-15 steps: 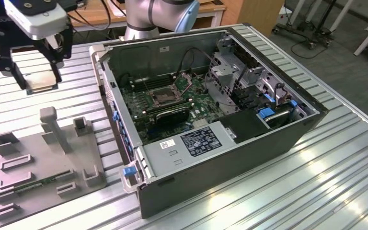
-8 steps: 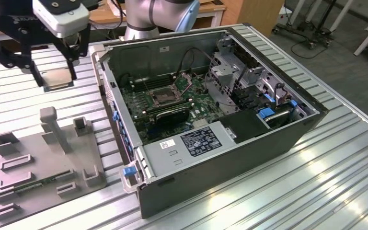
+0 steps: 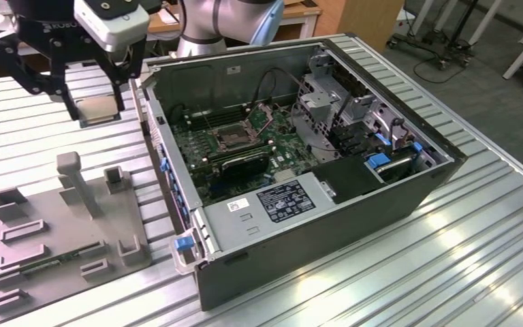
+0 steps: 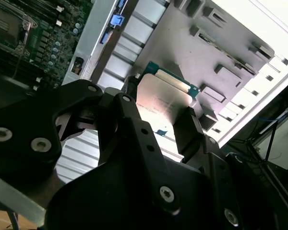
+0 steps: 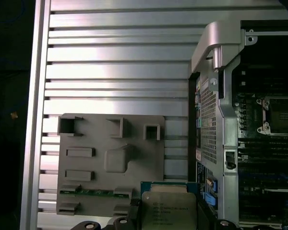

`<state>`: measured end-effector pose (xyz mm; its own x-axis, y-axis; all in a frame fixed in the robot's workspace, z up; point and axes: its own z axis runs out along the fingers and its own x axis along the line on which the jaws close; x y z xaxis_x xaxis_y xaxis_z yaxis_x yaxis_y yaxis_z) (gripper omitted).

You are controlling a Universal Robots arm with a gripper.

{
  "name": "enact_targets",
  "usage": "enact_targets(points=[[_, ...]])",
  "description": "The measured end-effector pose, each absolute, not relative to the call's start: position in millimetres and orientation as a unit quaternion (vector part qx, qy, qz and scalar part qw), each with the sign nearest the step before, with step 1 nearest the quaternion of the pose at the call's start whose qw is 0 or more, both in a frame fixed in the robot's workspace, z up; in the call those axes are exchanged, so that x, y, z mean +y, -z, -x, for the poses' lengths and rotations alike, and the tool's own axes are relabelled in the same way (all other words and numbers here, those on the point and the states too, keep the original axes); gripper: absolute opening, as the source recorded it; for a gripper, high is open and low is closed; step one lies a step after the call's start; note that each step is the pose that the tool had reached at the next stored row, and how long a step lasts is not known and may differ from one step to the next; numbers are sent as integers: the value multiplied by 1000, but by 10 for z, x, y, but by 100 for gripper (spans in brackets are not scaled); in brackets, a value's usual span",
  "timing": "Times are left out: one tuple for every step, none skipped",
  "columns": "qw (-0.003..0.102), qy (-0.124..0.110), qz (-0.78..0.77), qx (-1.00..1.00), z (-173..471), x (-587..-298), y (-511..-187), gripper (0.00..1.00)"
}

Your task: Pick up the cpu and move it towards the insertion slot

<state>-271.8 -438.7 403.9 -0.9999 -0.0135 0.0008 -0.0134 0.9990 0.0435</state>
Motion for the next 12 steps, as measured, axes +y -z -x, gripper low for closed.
enact_targets(points=[[1,22,-7,-1000,2703,-4387,-4039,54],[1,22,-7,-1000,2687,-4387,-4038,54],[1,22,-7,-1000,2671,-4387,-4038,54],[1,22,-7,-1000,2654,-4387,-4037,54],[1,22,-7,-1000,2636,-4387,-4037,54],[1,22,-7,-1000,2618,-4387,-4036,54],[1,22,-7,-1000,2600,-4387,-4036,54],[1,22,-7,-1000,2582,-4387,-4036,54],[1,22,-7,-1000,2565,-4387,-4035,54],[1,22,-7,-1000,2549,-4387,-4034,54],[1,22,-7,-1000,2534,-4387,-4034,54],[1,22,-7,-1000,2516,-4387,-4034,54]])
